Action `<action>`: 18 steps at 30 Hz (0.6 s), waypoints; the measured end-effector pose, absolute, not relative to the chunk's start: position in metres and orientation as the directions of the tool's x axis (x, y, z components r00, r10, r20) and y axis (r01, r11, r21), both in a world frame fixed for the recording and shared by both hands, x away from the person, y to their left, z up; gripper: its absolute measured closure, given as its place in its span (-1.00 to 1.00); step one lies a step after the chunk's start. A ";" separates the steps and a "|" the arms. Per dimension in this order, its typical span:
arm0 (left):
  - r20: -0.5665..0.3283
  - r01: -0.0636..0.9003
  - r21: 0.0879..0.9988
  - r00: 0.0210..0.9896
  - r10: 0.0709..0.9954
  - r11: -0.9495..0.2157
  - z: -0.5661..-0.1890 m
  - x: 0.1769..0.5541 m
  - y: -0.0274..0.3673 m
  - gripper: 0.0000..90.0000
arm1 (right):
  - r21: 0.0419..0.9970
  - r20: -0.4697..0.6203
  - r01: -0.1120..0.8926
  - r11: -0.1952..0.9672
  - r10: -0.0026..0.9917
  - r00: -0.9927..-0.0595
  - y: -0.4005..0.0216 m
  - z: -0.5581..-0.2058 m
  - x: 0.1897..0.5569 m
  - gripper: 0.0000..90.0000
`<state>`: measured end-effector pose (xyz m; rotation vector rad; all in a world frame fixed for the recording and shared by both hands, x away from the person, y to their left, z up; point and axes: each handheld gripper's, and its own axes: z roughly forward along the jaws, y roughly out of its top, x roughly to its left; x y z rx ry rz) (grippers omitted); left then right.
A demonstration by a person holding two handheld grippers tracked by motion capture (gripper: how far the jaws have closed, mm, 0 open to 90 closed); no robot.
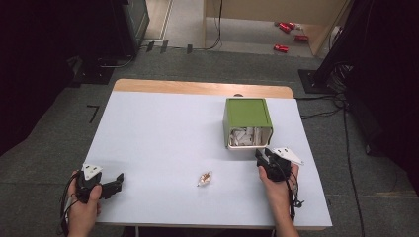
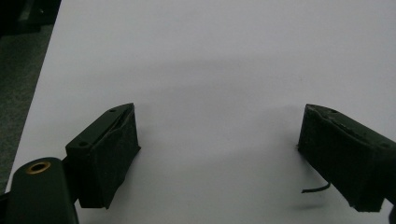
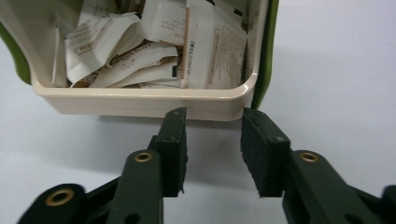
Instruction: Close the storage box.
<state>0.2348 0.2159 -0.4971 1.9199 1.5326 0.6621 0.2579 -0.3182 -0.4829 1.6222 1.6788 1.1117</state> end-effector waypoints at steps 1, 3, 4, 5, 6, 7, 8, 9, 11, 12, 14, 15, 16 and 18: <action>0.020 0.684 0.711 0.213 0.977 -0.164 -0.497 0.235 0.216 -0.72 | 0.850 0.154 0.523 -0.063 0.979 -0.133 -0.318 -0.483 0.257 0.23; 0.020 0.684 0.711 0.213 0.977 -0.164 -0.497 0.235 0.216 -0.71 | 0.852 0.147 0.522 -0.045 0.977 -0.156 -0.319 -0.482 0.255 0.10; 0.020 0.684 0.711 0.213 0.977 -0.164 -0.497 0.235 0.216 -0.71 | 0.852 0.142 0.522 -0.033 0.975 -0.171 -0.319 -0.482 0.254 0.03; 0.020 0.684 0.711 0.213 0.977 -0.164 -0.497 0.235 0.216 -0.72 | 0.851 0.137 0.525 -0.020 0.973 -0.183 -0.320 -0.482 0.253 -0.03; 0.020 0.684 0.711 0.213 0.977 -0.164 -0.497 0.235 0.216 -0.71 | 0.850 0.132 0.527 -0.009 0.972 -0.196 -0.321 -0.481 0.251 -0.12; 0.020 0.684 0.711 0.213 0.977 -0.164 -0.497 0.235 0.216 -0.72 | 0.851 0.127 0.525 0.001 0.970 -0.208 -0.322 -0.480 0.249 -0.20; 0.020 0.684 0.711 0.213 0.977 -0.164 -0.497 0.235 0.216 -0.72 | 0.849 0.128 0.529 0.006 0.968 -0.217 -0.324 -0.480 0.247 -0.26; 0.020 0.684 0.711 0.213 0.977 -0.164 -0.497 0.235 0.216 -0.71 | 0.847 0.121 0.531 0.016 0.967 -0.222 -0.326 -0.479 0.245 -0.32; 0.020 0.684 0.711 0.213 0.977 -0.164 -0.497 0.235 0.216 -0.72 | 0.845 0.120 0.535 0.020 0.967 -0.225 -0.330 -0.477 0.241 -0.39; 0.020 0.684 0.711 0.213 0.977 -0.164 -0.497 0.235 0.216 -0.72 | 0.843 0.110 0.538 0.027 0.969 -0.221 -0.332 -0.476 0.239 -0.46; 0.021 0.684 0.710 0.213 0.977 -0.164 -0.497 0.235 0.216 -0.71 | 0.839 0.105 0.544 0.031 0.970 -0.218 -0.338 -0.474 0.234 -0.57; 0.020 0.684 0.711 0.213 0.977 -0.164 -0.497 0.235 0.216 -0.71 | 0.836 0.106 0.548 0.031 0.971 -0.217 -0.341 -0.473 0.232 -0.62; 0.021 0.684 0.710 0.213 0.977 -0.165 -0.497 0.235 0.216 -0.71 | 0.834 0.103 0.550 0.033 0.971 -0.214 -0.344 -0.472 0.230 -0.66; 0.021 0.684 0.710 0.213 0.977 -0.164 -0.497 0.235 0.216 -0.72 | 0.833 0.091 0.552 0.041 0.973 -0.210 -0.349 -0.471 0.225 -0.71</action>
